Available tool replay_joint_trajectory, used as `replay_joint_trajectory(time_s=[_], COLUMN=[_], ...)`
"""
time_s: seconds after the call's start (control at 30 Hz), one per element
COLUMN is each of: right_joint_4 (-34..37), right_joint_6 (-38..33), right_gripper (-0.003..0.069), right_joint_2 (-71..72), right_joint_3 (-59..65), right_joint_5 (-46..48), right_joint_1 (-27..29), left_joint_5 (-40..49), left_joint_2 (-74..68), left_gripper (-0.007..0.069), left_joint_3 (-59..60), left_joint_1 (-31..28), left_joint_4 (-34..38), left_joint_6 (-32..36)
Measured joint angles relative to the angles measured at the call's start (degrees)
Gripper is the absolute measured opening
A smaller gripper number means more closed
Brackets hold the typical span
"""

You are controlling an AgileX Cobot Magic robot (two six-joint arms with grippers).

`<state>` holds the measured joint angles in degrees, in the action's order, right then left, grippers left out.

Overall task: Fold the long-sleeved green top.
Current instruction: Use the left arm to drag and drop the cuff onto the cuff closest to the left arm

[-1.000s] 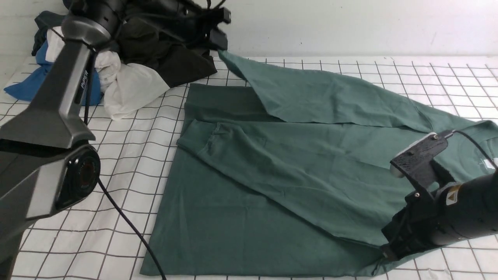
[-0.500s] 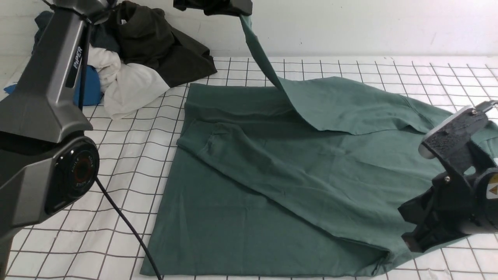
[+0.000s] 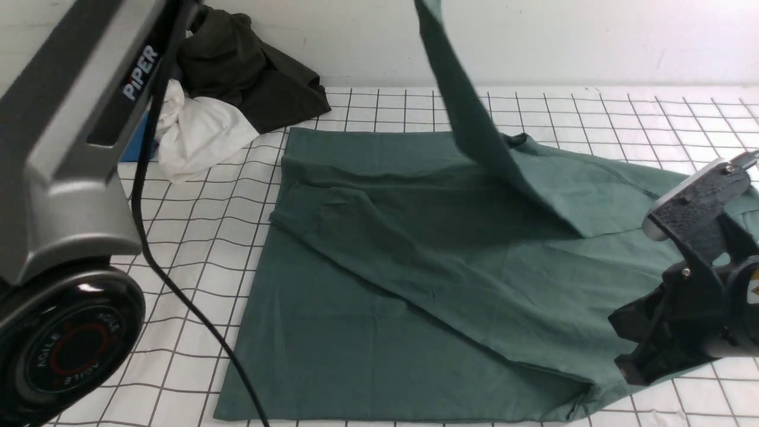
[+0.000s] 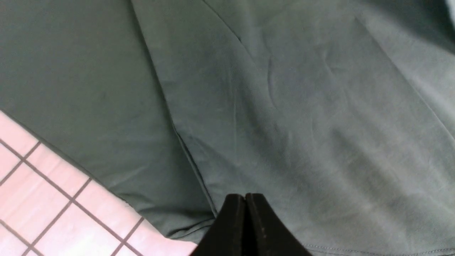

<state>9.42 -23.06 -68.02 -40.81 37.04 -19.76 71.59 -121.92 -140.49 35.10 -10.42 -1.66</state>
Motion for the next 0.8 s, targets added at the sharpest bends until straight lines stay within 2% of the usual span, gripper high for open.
replay_joint_trajectory(time_s=[0.07, 0.1, 0.17, 0.23, 0.4, 0.6, 0.7, 0.8], right_joint_4=[0.00, 0.00, 0.00, 0.00, 0.00, -0.42, -0.60, -0.60], right_joint_6=[0.00, 0.00, 0.00, 0.06, 2.18, 2.96, 3.00, 3.00], right_gripper=[-0.0014, -0.0014, -0.0014, -0.0014, -0.0014, -0.0014, -0.0014, -0.0014], right_joint_2=[0.00, 0.00, 0.00, 0.00, 0.00, 0.00, 0.00, 0.00], right_joint_3=[0.00, 0.00, 0.00, 0.00, 0.00, 0.00, 0.00, 0.00], right_joint_5=[0.18, 0.18, 0.24, 0.18, -1.19, -1.80, -1.79, -1.73], right_joint_1=[0.00, 0.00, 0.00, 0.00, 0.00, 0.63, 0.77, 0.77], left_joint_5=[0.01, 0.01, 0.06, 0.11, -0.48, -1.11, -1.21, -1.21], left_joint_2=[-0.65, -0.75, -2.32, -2.41, 0.07, 2.32, 2.32, 2.51], left_gripper=[0.0022, 0.0022, 0.0023, 0.0023, 0.0023, 0.0027, 0.0068, 0.0163], left_joint_3=[11.38, 12.46, 24.98, 29.45, 33.09, 33.97, 36.78, 38.76], left_joint_1=[-1.84, -2.06, -5.20, -6.76, -8.57, -9.20, -9.68, -9.74], left_joint_4=[-1.19, -1.18, -1.63, -1.88, -1.54, 1.95, 4.57, 5.88], left_joint_6=[-1.80, -1.80, -4.17, -5.25, -5.83, -3.03, -1.02, 0.76])
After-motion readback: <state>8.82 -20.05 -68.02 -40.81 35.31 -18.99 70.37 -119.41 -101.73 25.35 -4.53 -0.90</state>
